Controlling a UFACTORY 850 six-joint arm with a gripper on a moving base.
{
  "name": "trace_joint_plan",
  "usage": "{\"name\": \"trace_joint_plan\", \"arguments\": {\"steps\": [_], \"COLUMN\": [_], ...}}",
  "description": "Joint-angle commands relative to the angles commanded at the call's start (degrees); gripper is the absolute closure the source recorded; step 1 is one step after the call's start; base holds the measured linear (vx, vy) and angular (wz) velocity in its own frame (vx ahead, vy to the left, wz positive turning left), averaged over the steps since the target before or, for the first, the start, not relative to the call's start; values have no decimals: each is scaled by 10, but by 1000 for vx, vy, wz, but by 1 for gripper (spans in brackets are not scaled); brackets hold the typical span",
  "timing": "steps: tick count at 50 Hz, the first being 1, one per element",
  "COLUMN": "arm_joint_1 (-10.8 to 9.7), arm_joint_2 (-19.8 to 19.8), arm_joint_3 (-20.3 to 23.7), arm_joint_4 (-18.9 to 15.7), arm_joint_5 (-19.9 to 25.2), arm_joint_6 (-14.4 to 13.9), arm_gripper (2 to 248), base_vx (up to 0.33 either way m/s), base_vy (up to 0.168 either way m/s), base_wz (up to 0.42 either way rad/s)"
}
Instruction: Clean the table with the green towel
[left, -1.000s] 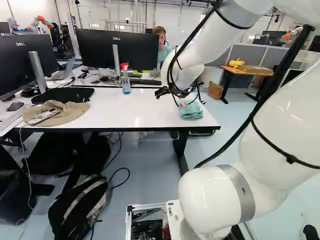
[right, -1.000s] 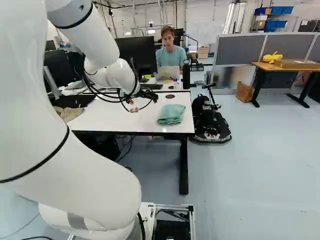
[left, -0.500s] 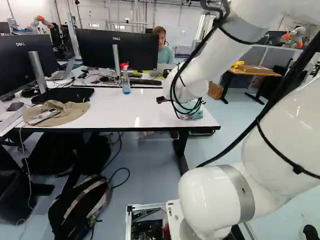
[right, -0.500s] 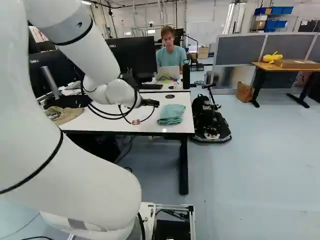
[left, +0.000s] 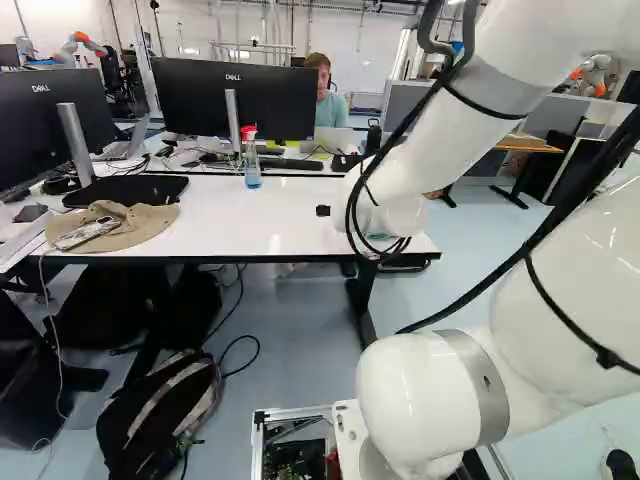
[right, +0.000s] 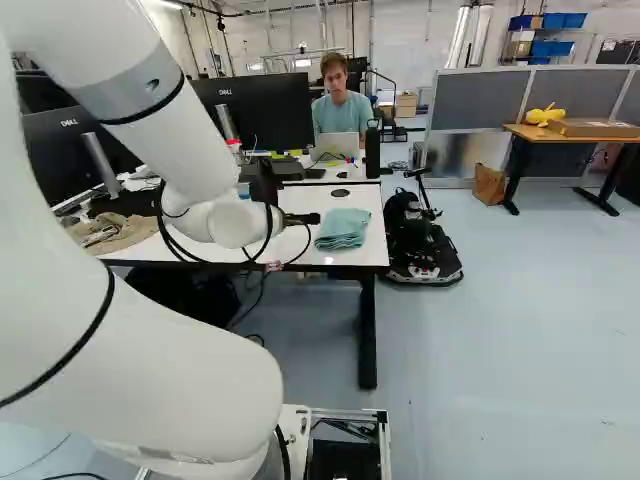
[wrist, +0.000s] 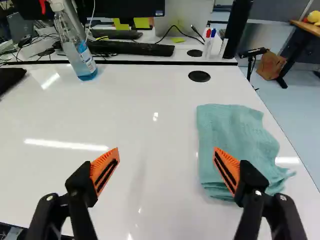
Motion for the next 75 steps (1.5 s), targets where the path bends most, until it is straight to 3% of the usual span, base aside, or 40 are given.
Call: {"name": "trace_joint_plan", "arguments": {"steps": [37,75], "arm_joint_1": [-7,-9], "arm_joint_2": [25,33], "arm_joint_3": [85,112], "arm_joint_4": [0,0], "arm_joint_5": [129,171], "arm_joint_6": [0,0], "arm_gripper": [3,3], "base_vx": [0,0], "base_vy": [0,0], "base_wz": [0,0]}}
